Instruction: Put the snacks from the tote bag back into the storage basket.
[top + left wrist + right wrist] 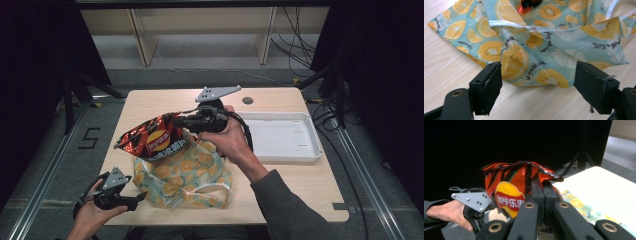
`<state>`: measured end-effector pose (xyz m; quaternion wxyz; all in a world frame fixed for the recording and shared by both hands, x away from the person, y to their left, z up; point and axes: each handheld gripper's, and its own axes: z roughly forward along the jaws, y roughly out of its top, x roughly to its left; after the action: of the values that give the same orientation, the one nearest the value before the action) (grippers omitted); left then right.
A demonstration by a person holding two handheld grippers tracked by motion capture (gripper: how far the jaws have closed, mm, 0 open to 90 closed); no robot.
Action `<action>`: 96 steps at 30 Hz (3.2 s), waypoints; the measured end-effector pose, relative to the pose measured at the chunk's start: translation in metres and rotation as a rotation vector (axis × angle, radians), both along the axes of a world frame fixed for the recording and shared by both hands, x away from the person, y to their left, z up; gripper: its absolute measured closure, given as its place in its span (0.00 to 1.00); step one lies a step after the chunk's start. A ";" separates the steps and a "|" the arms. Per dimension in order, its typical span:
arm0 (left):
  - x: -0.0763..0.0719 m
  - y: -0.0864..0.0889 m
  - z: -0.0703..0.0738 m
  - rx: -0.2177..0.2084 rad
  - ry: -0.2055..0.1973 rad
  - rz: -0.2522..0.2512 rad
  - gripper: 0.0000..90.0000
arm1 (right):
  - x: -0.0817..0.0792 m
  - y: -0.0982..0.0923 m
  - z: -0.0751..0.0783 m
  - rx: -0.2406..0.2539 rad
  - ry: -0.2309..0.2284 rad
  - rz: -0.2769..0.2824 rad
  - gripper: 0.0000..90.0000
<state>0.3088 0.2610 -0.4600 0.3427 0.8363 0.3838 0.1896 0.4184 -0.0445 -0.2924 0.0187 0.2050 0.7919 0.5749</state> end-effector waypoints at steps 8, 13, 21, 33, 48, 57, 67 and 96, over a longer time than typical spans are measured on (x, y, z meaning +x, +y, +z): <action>0.000 0.000 0.000 -0.004 0.000 0.005 0.24 | 0.005 -0.021 0.025 0.004 -0.021 -0.054 1.00; 0.002 0.004 0.002 0.009 -0.015 0.008 0.24 | 0.008 -0.043 0.037 -0.004 -0.020 -0.109 1.00; 0.002 0.005 0.000 -0.006 0.003 0.023 0.24 | 0.018 -0.086 0.045 -0.036 -0.051 -0.207 1.00; 0.003 0.006 0.000 -0.005 0.007 0.031 0.24 | 0.025 -0.145 0.040 -0.042 -0.040 -0.349 1.00; 0.003 0.007 0.000 -0.021 -0.004 0.034 0.24 | 0.035 -0.182 0.016 -0.043 0.009 -0.442 1.00; 0.004 0.009 0.000 0.003 0.013 0.024 0.24 | 0.032 -0.197 -0.005 -0.033 0.057 -0.478 1.00; 0.004 0.010 -0.002 -0.010 0.016 0.045 0.24 | 0.029 -0.210 -0.024 -0.024 0.075 -0.492 1.00; 0.004 0.008 -0.004 -0.001 0.026 0.031 0.24 | 0.021 -0.233 -0.072 -0.009 0.179 -0.602 1.00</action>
<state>0.3133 0.2690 -0.4642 0.3350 0.8324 0.4013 0.1841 0.4395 -0.2772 -0.3642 0.1189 0.4800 0.6966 0.5198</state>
